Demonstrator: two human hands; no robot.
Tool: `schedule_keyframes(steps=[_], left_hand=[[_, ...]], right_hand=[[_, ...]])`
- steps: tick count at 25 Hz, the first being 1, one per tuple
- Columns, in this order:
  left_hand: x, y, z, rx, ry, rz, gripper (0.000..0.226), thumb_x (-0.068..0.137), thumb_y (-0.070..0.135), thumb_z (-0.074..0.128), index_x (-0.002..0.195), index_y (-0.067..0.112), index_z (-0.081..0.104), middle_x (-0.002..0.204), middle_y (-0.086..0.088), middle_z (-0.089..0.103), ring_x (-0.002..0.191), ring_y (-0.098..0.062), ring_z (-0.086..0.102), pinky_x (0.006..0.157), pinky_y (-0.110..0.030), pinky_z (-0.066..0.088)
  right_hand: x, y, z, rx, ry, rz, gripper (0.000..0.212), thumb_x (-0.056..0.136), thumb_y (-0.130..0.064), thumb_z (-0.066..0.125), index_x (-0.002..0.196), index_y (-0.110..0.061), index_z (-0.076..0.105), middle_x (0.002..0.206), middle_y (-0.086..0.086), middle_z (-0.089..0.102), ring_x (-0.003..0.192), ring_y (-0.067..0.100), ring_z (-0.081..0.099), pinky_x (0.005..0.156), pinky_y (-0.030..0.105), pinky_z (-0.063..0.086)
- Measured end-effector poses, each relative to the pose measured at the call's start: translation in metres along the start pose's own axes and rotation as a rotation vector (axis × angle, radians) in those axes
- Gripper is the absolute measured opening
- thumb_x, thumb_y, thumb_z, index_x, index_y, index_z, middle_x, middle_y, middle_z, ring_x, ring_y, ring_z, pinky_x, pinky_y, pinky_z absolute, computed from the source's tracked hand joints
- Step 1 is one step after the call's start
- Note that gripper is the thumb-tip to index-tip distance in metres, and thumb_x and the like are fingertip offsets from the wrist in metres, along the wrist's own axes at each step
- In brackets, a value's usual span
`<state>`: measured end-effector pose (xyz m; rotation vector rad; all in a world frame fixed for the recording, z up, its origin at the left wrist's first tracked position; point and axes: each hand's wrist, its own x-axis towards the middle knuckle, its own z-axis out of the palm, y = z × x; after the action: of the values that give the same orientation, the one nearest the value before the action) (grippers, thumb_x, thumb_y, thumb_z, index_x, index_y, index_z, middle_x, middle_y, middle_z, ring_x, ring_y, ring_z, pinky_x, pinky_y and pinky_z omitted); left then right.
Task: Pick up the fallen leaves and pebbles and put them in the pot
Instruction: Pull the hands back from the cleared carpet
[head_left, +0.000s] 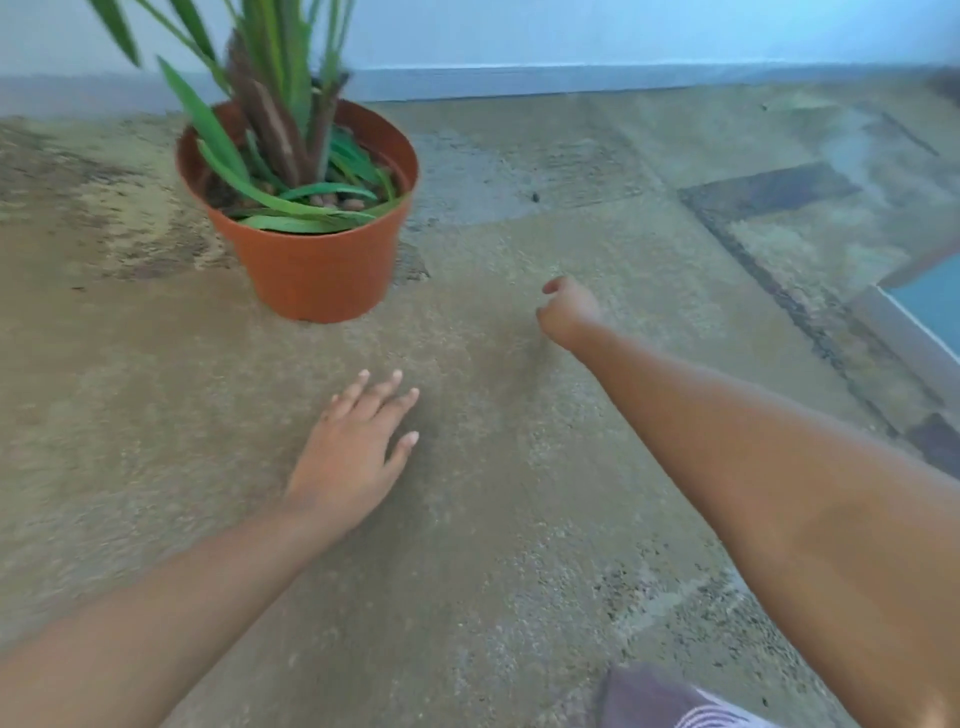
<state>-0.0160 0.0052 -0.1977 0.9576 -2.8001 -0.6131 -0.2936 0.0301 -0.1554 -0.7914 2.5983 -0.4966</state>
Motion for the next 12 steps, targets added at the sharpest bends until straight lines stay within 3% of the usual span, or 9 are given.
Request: schedule_keyframes(steps=[4, 7, 9, 12], left_hand=[[0.055, 0.035, 0.026, 0.095, -0.136, 0.035, 0.06, 0.094, 0.051, 0.03, 0.148, 0.032, 0.012, 0.158, 0.007, 0.003, 0.146, -0.021, -0.003, 0.116, -0.044, 0.005], [0.101, 0.043, 0.029, 0.129, -0.299, -0.033, 0.079, 0.086, 0.065, 0.029, 0.147, 0.033, -0.008, 0.155, 0.009, -0.02, 0.143, -0.022, -0.02, 0.113, -0.05, -0.006], [0.12, 0.038, 0.028, 0.19, -0.42, -0.058, 0.09, 0.08, 0.074, 0.024, 0.141, 0.031, -0.027, 0.146, 0.007, -0.039, 0.135, -0.024, -0.035, 0.109, -0.054, -0.016], [0.126, 0.029, 0.025, 0.264, -0.46, -0.057, 0.09, 0.076, 0.079, 0.014, 0.127, 0.032, -0.043, 0.135, 0.006, -0.053, 0.126, -0.025, -0.046, 0.103, -0.054, -0.023]], right_hand=[[0.019, 0.042, -0.004, -0.107, 0.022, -0.011, 0.044, 0.09, 0.0, 0.041, 0.131, -0.014, 0.046, 0.135, 0.013, 0.044, 0.117, 0.029, 0.049, 0.085, 0.033, 0.045], [0.046, 0.049, -0.013, -0.136, 0.057, -0.059, 0.046, 0.091, 0.003, 0.039, 0.134, -0.013, 0.044, 0.14, 0.01, 0.038, 0.121, 0.029, 0.045, 0.093, 0.036, 0.045], [0.071, 0.037, -0.019, -0.144, 0.074, -0.095, 0.047, 0.092, 0.003, 0.037, 0.137, -0.013, 0.041, 0.143, 0.01, 0.035, 0.124, 0.029, 0.042, 0.098, 0.038, 0.042], [0.096, 0.018, -0.022, -0.131, 0.061, -0.15, 0.048, 0.094, -0.001, 0.035, 0.14, -0.015, 0.037, 0.144, 0.009, 0.033, 0.129, 0.028, 0.037, 0.102, 0.04, 0.039]])
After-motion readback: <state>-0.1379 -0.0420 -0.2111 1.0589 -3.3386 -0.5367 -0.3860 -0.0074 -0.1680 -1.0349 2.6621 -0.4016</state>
